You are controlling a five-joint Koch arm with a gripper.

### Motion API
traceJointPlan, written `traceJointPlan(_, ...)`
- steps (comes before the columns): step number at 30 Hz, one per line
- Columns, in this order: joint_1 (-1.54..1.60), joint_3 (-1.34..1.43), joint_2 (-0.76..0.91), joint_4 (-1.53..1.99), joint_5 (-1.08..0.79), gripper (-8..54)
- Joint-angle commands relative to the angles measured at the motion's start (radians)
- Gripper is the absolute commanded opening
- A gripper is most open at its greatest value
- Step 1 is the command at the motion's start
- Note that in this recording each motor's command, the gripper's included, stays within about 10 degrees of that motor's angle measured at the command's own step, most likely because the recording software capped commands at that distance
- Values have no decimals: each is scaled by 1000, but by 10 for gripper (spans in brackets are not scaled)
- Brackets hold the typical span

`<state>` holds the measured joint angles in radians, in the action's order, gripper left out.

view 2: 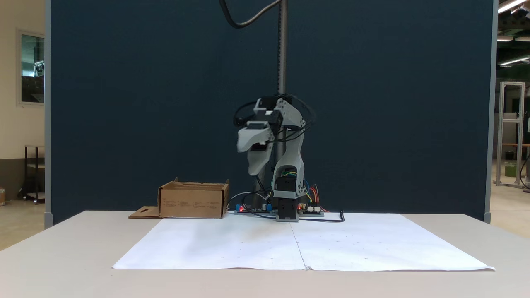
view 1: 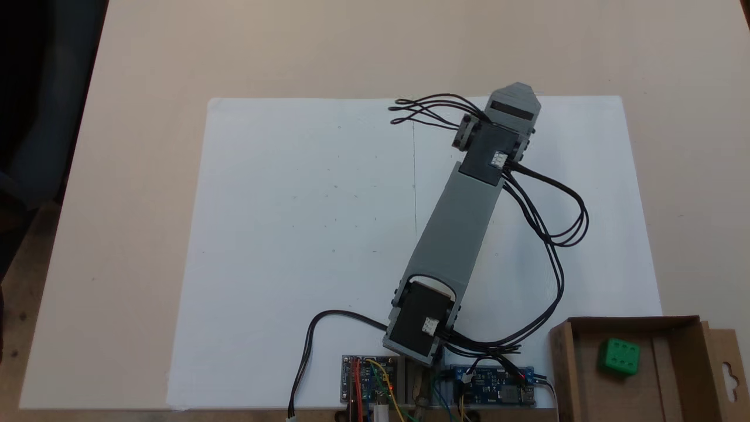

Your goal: Grasp a green dice and put it in the bin.

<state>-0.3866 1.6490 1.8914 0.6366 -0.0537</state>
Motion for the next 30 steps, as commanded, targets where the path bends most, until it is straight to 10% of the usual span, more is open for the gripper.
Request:
traceJointPlan(1,41,-9,55,-66,38,446)
traceJointPlan(30,313,951,479,-866,34,433)
